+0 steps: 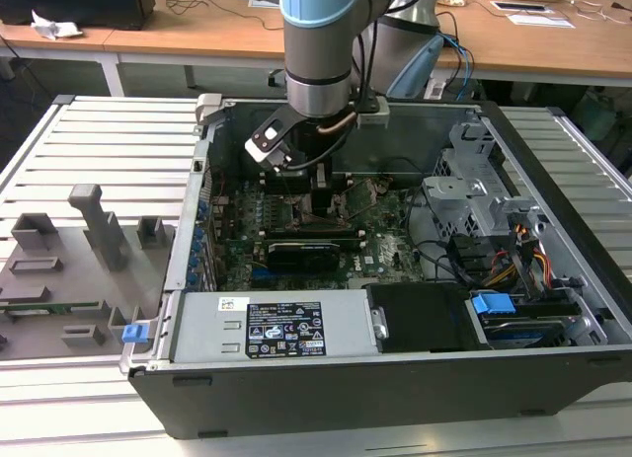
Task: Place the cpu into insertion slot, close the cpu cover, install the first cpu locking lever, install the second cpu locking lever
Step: 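Place the cpu into insertion slot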
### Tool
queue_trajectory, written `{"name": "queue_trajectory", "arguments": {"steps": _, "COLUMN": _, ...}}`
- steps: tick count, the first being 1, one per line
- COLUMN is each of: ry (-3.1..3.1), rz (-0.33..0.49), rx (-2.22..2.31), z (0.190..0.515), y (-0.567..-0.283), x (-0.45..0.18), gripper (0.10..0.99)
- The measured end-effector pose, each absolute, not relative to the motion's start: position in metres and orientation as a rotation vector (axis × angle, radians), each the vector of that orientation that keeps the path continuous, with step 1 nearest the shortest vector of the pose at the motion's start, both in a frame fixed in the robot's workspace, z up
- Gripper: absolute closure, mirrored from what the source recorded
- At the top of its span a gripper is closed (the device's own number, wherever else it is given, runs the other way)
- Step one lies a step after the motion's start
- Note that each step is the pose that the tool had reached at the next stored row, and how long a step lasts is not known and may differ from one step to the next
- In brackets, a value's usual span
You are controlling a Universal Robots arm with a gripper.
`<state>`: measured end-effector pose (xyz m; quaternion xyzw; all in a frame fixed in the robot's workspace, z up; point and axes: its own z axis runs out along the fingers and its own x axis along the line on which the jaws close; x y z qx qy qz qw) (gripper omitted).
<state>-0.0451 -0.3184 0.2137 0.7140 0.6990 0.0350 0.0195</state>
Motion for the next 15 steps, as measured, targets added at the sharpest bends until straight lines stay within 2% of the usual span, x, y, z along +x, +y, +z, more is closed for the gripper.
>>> {"name": "queue_trajectory", "arguments": {"steps": 15, "ry": 2.17, "rz": 0.108, "rx": 2.214, "z": 0.2042, "y": -0.3186, "x": -0.0453, "gripper": 0.561}}
